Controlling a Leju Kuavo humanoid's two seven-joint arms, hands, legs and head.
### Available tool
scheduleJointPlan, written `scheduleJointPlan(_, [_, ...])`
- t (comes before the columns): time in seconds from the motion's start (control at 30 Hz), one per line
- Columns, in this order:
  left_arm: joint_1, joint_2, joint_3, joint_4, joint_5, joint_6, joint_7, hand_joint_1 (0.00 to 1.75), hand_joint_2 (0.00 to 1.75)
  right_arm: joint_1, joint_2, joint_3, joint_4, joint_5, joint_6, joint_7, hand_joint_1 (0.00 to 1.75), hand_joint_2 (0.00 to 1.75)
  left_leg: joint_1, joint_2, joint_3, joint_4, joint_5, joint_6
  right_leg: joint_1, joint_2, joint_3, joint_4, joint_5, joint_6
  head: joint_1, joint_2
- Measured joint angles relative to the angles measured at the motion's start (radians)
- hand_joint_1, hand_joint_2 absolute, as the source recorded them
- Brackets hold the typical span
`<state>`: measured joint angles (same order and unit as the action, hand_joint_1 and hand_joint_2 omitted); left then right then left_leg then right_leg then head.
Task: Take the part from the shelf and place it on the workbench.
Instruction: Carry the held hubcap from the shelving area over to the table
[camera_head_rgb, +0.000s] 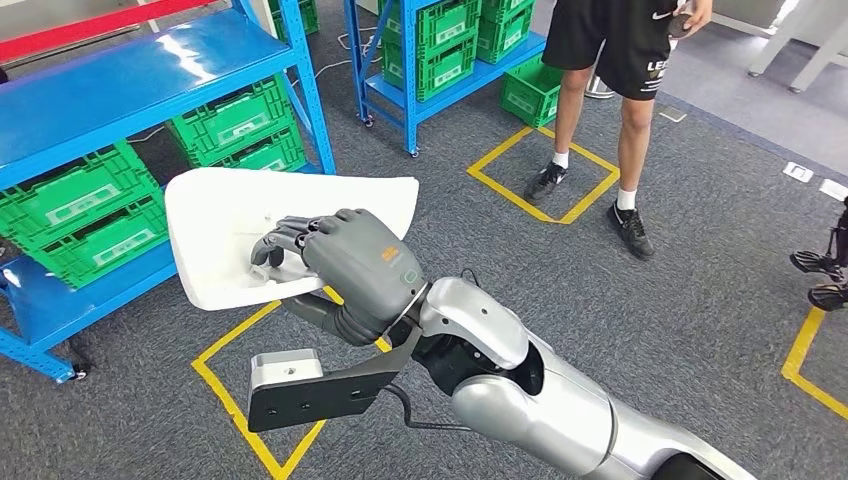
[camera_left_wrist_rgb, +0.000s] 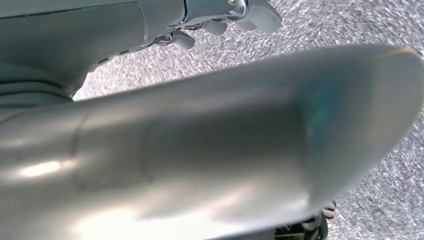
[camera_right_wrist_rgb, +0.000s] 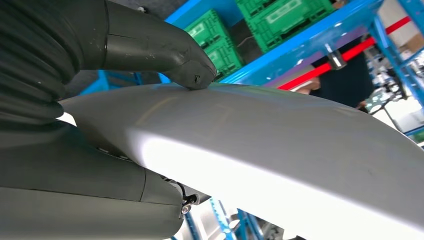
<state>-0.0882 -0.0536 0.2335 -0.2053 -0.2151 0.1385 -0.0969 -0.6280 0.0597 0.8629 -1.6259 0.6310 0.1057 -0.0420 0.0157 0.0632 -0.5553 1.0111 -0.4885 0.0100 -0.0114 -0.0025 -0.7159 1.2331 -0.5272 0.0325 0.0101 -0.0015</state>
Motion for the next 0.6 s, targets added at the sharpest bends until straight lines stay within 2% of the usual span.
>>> scheduleJointPlan(0.07, [-0.002, -0.003, 0.000, 0.000, -0.001, 0.000, -0.004, 0.00, 0.00, 0.003, 0.000, 0.000, -0.004, 0.004, 0.000, -0.003, 1.75, 1.75, -0.003, 0.020, 0.000, 0.006, -0.005, -0.007, 0.002, -0.036, 0.081, -0.141, 0.047, -0.006, -0.001, 0.000])
scheduleJointPlan(0.1, [-0.003, -0.005, 0.000, -0.001, -0.004, 0.000, -0.007, 0.00, 0.00, 0.006, -0.001, 0.000, -0.008, 0.008, -0.001, -0.004, 1.75, 1.75, -0.005, 0.028, 0.001, 0.008, -0.007, -0.012, 0.005, -0.049, 0.106, -0.188, 0.059, -0.012, -0.001, 0.000])
scheduleJointPlan(0.13, [-0.003, -0.007, 0.000, -0.001, -0.009, 0.000, -0.010, 0.00, 0.00, 0.011, -0.002, 0.000, -0.013, 0.012, -0.002, -0.005, 1.75, 1.75, -0.007, 0.036, 0.002, 0.009, -0.009, -0.018, 0.008, -0.055, 0.116, -0.209, 0.061, -0.019, -0.002, 0.000])
scheduleJointPlan(0.2, [-0.005, -0.013, -0.001, -0.001, -0.021, 0.000, -0.010, 0.00, 0.00, 0.028, -0.010, 0.000, -0.020, 0.022, -0.007, -0.009, 1.75, 1.75, -0.007, 0.050, 0.006, 0.007, -0.010, -0.030, 0.009, -0.036, 0.113, -0.212, 0.066, -0.032, -0.001, 0.000])
scheduleJointPlan(0.23, [-0.006, -0.016, -0.002, -0.002, -0.027, 0.000, -0.008, 0.00, 0.00, 0.036, -0.015, 0.000, -0.022, 0.026, -0.012, -0.013, 1.75, 1.75, -0.005, 0.043, 0.005, 0.011, -0.015, -0.036, 0.008, -0.027, 0.113, -0.215, 0.069, -0.038, -0.002, 0.000])
scheduleJointPlan(0.3, [-0.009, -0.021, -0.004, -0.002, -0.034, 0.000, -0.004, 0.00, 0.00, 0.047, -0.023, 0.000, -0.024, 0.033, -0.024, -0.028, 1.75, 1.75, -0.001, -0.001, -0.017, 0.065, -0.056, -0.046, 0.002, -0.009, 0.112, -0.220, 0.076, -0.050, -0.003, 0.000])
scheduleJointPlan(0.33, [-0.010, -0.021, -0.004, -0.002, -0.034, 0.000, -0.002, 0.00, 0.00, 0.049, -0.024, 0.000, -0.023, 0.033, -0.028, -0.037, 1.75, 1.75, 0.000, -0.030, -0.040, 0.121, -0.088, -0.049, 0.000, 0.000, 0.110, -0.221, 0.078, -0.053, -0.004, 0.000])
scheduleJointPlan(0.37, [-0.010, -0.022, -0.004, -0.002, -0.031, 0.000, 0.000, 0.00, 0.00, 0.049, -0.025, 0.000, -0.021, 0.033, -0.030, -0.046, 1.75, 1.75, 0.001, -0.046, -0.068, 0.186, -0.121, -0.050, 0.000, 0.010, 0.108, -0.220, 0.080, -0.055, -0.005, 0.000])
scheduleJointPlan(0.4, [-0.009, -0.022, -0.004, -0.001, -0.025, -0.001, -0.002, 0.00, 0.00, 0.049, -0.025, 0.000, -0.019, 0.033, -0.029, -0.054, 1.75, 1.75, 0.001, -0.054, -0.094, 0.243, -0.141, -0.051, 0.001, 0.021, 0.107, -0.220, 0.081, -0.056, -0.005, 0.000])
scheduleJointPlan(0.43, [-0.008, -0.022, -0.004, -0.001, -0.016, -0.001, -0.008, 0.00, 0.00, 0.049, -0.025, 0.001, -0.017, 0.031, -0.026, -0.059, 1.75, 1.75, 0.001, -0.057, -0.109, 0.274, -0.145, -0.051, 0.002, 0.033, 0.106, -0.220, 0.082, -0.056, -0.006, 0.000])
scheduleJointPlan(0.47, [-0.006, -0.020, -0.002, -0.001, -0.007, -0.001, -0.017, 0.00, 0.00, 0.047, -0.025, 0.004, -0.016, 0.027, -0.021, -0.062, 1.75, 1.75, 0.001, -0.059, -0.107, 0.270, -0.130, -0.049, 0.002, 0.046, 0.105, -0.220, 0.083, -0.056, -0.006, 0.000])
scheduleJointPlan(0.5, [-0.003, -0.018, 0.000, -0.001, 0.002, -0.001, -0.028, 0.00, 0.00, 0.045, -0.024, 0.008, -0.017, 0.022, -0.016, -0.062, 1.75, 1.75, 0.001, -0.064, -0.088, 0.229, -0.099, -0.047, 0.002, 0.058, 0.105, -0.219, 0.085, -0.054, -0.006, 0.000])
scheduleJointPlan(0.53, [0.002, -0.016, 0.004, -0.001, 0.010, -0.001, -0.039, 0.00, 0.00, 0.042, -0.023, 0.014, -0.018, 0.017, -0.011, -0.061, 1.75, 1.75, 0.001, -0.074, -0.057, 0.163, -0.063, -0.043, 0.002, 0.070, 0.105, -0.218, 0.086, -0.052, -0.006, 0.000])
scheduleJointPlan(0.6, [0.013, -0.011, 0.012, 0.001, 0.023, -0.001, -0.054, 0.00, 0.00, 0.036, -0.021, 0.027, -0.021, 0.009, -0.008, -0.058, 1.75, 1.75, 0.002, -0.111, -0.005, 0.046, -0.023, -0.037, 0.003, 0.091, 0.101, -0.215, 0.089, -0.043, -0.006, 0.000])
